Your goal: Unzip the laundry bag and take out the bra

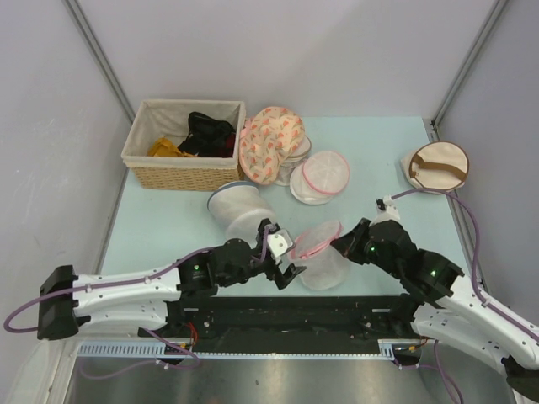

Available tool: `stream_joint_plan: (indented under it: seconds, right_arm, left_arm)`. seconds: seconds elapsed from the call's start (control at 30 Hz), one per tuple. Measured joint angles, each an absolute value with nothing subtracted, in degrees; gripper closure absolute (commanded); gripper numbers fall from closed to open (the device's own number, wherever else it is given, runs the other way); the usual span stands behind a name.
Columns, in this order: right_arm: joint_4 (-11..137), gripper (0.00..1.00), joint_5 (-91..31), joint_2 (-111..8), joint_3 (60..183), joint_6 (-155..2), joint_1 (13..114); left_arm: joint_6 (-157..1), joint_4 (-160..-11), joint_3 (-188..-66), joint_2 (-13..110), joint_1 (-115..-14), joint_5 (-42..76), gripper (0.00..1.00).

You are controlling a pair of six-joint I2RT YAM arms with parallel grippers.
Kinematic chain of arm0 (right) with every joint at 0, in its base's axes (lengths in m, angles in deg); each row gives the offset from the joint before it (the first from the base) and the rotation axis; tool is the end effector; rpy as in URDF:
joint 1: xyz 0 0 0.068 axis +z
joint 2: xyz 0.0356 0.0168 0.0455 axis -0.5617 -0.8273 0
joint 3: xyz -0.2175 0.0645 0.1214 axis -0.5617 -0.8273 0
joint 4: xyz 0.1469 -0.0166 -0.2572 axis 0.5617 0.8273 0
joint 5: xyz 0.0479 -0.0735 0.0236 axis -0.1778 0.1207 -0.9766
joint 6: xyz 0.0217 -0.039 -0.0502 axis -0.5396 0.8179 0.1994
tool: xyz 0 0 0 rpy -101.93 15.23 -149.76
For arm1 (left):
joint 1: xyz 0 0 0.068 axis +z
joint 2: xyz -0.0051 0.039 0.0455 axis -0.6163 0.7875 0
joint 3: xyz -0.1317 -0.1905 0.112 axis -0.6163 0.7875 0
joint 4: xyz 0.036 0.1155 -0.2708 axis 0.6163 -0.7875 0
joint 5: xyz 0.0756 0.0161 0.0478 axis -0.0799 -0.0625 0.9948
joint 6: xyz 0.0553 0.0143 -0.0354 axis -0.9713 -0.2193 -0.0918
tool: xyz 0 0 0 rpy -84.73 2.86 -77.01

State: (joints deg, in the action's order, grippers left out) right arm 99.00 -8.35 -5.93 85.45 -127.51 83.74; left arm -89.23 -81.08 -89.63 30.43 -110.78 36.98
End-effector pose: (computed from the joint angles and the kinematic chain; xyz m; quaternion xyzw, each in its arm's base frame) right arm 0.1402 0.1450 0.2719 0.1193 0.8617 0.3272 0.3690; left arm 0.0967 -0.2748 0.2339 0.4193 0.6779 -0.2905 0.5294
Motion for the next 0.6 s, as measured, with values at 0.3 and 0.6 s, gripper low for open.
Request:
stream_joint_plan:
  seconds: [0.3,0.6]
  right_arm:
    - [94.5,1.00,-9.4,-8.4,85.5,-127.5,86.1]
    - [95.8,1.00,-9.1,-5.2,85.4,-127.8,86.6]
  left_arm:
    - [-93.8,-81.3,-103.3,38.0,-110.8,30.9,0.08]
    - [-96.5,-80.5,-105.0,48.4,-110.8,31.1,0.50]
